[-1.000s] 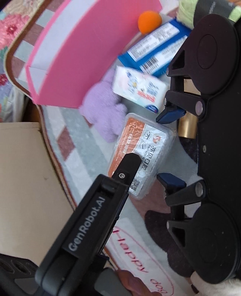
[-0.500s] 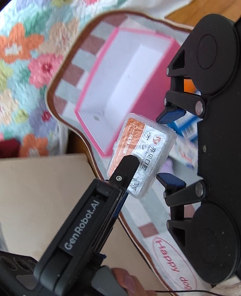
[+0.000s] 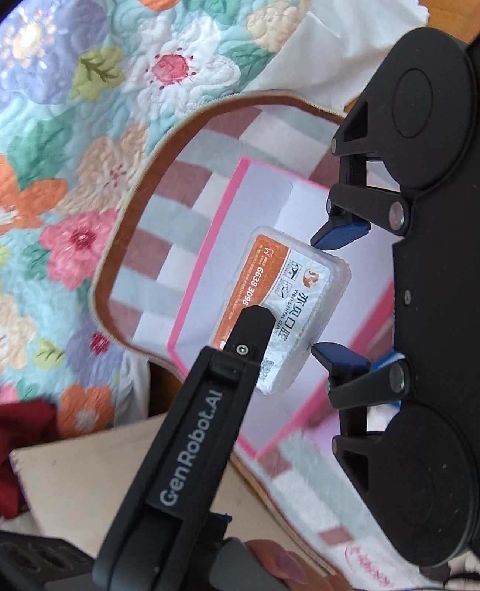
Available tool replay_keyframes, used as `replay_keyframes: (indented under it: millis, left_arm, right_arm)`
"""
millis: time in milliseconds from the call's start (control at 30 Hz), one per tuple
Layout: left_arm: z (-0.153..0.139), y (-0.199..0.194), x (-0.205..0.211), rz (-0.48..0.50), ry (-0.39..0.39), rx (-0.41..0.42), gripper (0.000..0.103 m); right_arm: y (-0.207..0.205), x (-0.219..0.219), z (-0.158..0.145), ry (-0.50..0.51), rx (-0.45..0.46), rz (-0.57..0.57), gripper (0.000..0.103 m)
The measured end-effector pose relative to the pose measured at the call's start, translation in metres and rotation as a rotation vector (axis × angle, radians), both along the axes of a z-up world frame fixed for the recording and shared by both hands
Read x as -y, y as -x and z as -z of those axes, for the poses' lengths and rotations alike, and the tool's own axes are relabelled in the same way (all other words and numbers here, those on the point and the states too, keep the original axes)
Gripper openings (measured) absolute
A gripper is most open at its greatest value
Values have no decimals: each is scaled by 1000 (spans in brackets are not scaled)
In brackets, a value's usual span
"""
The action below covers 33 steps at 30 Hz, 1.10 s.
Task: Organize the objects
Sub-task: 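Carry the medicine box into the pink box and open the left tool, then withdraw the left tool and move it to the gold-capped foundation bottle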
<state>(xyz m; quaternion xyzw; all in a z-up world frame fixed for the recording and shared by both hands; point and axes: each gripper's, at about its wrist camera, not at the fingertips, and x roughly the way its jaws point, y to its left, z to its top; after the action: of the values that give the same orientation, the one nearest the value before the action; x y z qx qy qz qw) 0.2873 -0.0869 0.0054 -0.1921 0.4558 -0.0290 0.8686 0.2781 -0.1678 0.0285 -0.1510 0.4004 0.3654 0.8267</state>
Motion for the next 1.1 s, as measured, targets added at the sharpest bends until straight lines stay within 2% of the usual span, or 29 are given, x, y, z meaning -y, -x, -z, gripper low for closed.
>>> replay_keyframes:
  millis: [267, 467, 633, 767, 867, 967, 1100]
  left_arm:
    - [58, -36, -22, -12, 6, -90, 44]
    - [88, -54, -31, -25, 63, -122, 45]
    - [112, -66, -44, -85, 206, -155, 45]
    - [127, -69, -45, -120, 258, -155, 43]
    - [128, -66, -39, -119, 218, -163, 43]
    - [114, -58, -30, -73, 130, -146, 43]
    - [81, -39, -22, 6, 46, -120, 47]
  right_arm:
    - [-33, -31, 53, 69, -98, 51, 61]
    - [-43, -45, 79, 146, -84, 75, 61]
    - [-49, -46, 81, 208, -69, 70, 61]
    - [-45, -51, 83, 294, -10, 63, 65]
    - [-40, -46, 76, 284, -5, 74, 65]
    - [-35, -31, 63, 228, -32, 92, 64]
    - [-28, -7, 42, 122, -141, 128, 64]
